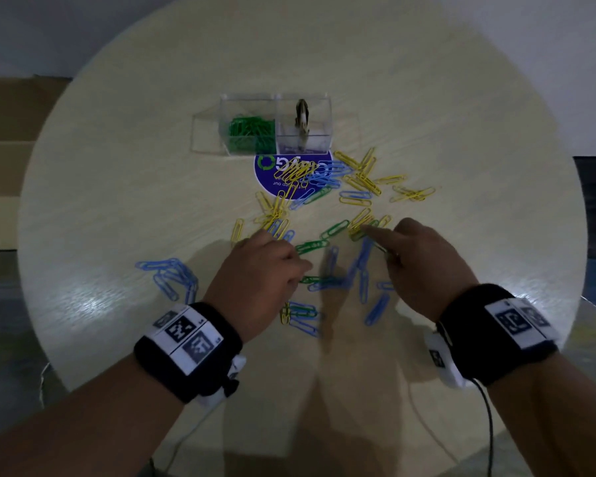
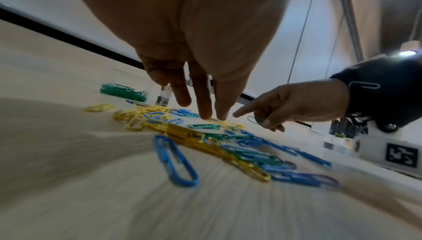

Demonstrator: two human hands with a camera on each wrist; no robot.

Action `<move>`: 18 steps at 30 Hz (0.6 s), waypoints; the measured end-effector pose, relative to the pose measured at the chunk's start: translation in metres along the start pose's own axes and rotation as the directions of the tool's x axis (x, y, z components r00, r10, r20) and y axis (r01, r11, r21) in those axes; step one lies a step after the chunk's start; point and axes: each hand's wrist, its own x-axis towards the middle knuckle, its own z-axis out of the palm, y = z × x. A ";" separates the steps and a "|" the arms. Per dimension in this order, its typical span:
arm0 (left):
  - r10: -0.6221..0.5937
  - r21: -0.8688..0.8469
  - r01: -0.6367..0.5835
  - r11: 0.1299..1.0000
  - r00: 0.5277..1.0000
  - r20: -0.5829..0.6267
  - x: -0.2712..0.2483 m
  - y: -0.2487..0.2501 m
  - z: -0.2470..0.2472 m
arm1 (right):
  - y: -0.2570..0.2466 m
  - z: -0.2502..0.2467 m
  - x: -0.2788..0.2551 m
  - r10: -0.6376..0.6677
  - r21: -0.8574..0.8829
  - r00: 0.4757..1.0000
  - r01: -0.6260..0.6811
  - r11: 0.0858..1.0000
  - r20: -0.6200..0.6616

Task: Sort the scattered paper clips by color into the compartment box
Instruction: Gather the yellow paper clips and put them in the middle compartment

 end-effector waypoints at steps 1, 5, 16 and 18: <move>0.018 0.004 -0.018 1.000 1.000 0.019 -0.001 0.000 0.002 | 0.000 0.003 -0.002 -0.010 -0.051 0.999 0.013 0.999 0.053; -0.002 -0.015 0.003 1.000 1.000 0.029 -0.006 0.002 0.005 | 0.004 0.008 -0.028 0.043 0.008 0.996 -0.044 0.999 0.084; -0.193 -0.025 0.193 0.981 0.981 0.018 0.033 -0.003 0.009 | 0.005 -0.005 0.037 0.051 0.047 0.996 -0.047 0.998 -0.075; -0.234 -0.058 0.240 0.969 0.968 0.084 0.037 -0.003 0.007 | 0.005 -0.002 0.036 0.075 0.029 0.997 -0.075 0.997 0.000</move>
